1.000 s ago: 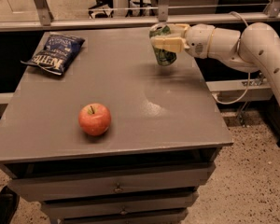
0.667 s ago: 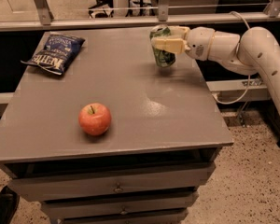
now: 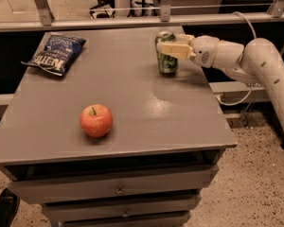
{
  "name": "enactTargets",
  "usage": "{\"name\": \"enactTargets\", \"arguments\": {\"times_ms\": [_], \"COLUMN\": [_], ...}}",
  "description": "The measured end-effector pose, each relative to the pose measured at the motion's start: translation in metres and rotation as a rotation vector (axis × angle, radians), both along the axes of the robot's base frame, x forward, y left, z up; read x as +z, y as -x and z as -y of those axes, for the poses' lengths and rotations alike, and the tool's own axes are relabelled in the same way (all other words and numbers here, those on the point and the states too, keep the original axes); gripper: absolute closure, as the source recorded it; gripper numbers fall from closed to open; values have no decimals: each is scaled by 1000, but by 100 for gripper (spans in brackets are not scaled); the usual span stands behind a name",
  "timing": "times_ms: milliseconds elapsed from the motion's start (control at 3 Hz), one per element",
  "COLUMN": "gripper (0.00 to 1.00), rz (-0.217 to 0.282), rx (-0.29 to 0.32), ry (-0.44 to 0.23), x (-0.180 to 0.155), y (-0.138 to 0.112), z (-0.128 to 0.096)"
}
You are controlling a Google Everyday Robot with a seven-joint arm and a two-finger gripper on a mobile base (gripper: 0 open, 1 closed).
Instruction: Place green can upright
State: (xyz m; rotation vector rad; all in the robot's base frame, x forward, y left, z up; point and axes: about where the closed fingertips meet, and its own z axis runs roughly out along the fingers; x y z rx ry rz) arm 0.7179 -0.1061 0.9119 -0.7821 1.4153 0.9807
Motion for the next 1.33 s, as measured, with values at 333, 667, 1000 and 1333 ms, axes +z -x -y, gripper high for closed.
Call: {"name": "enactTargets", "arguments": {"times_ms": [333,667,1000,1333], "gripper": [43,20,0,0], "rz": [-17,-19,-8,36], "rx": [7,12,21,52], "ry": [-7,5,44,179], "x": [-8,-13,-14,-9], "y": [5,14,26,49], "z": [6,15,25,45]}}
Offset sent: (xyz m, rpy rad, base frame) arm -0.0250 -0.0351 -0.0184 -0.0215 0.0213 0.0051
